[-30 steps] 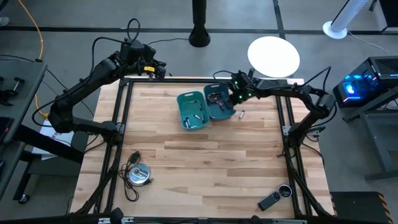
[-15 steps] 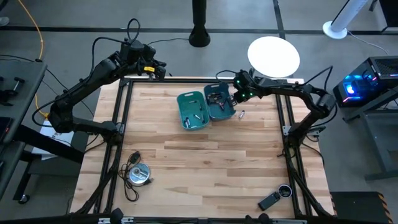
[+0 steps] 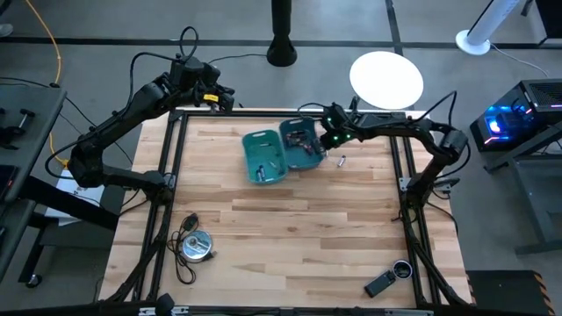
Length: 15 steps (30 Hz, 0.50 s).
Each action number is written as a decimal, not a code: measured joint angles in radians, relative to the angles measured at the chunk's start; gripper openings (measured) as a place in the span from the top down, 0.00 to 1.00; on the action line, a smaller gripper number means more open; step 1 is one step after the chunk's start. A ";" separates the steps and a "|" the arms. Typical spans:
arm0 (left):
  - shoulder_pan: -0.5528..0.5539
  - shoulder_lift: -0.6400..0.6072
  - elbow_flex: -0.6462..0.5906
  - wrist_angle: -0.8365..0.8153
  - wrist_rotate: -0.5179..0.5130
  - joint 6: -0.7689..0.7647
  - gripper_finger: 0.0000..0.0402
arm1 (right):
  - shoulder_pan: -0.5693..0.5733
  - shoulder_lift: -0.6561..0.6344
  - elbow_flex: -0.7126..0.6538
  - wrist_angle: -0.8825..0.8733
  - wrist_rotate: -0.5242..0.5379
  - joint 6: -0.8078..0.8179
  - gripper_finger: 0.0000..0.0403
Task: Sort batteries
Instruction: Adjust the blue bin, then put the silver battery into the green bin
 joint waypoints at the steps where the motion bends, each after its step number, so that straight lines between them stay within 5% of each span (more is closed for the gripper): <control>1: 0.000 0.000 0.000 0.000 0.000 0.000 1.00 | 0.007 0.000 0.000 0.018 -0.007 0.012 1.00; 15: 0.000 0.000 0.000 -0.021 0.000 0.001 1.00 | 0.026 0.000 0.001 -0.028 0.147 0.135 0.99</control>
